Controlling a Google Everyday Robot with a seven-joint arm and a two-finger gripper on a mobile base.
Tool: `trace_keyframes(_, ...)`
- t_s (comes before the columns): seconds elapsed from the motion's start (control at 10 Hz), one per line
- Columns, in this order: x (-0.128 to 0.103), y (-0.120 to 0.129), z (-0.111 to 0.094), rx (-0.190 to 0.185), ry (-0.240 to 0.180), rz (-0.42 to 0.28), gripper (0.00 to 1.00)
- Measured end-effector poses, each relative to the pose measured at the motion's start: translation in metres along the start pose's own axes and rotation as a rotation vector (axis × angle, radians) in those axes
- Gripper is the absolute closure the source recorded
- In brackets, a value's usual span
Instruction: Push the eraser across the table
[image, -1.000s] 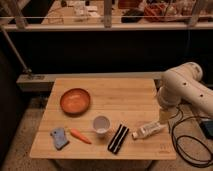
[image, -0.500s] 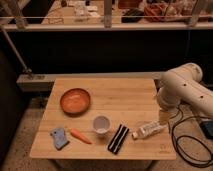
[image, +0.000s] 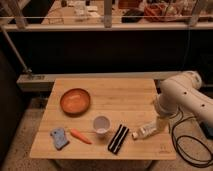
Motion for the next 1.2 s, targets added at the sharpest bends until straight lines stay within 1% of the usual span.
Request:
trace_keyframes(0.2,-0.004,0.014,0.001,-0.005,-0.01,-0.006,0.2)
trace_keyframes(0.5,-0.015,0.017,0.003,-0.006,-0.029,-0.023,0.2)
trace_keyframes(0.9,-0.02,0.03,0.006,-0.014,-0.046,-0.031,0.2)
trace_keyframes(1.2,-0.027,0.036,0.008,-0.02,-0.058,-0.04,0.2)
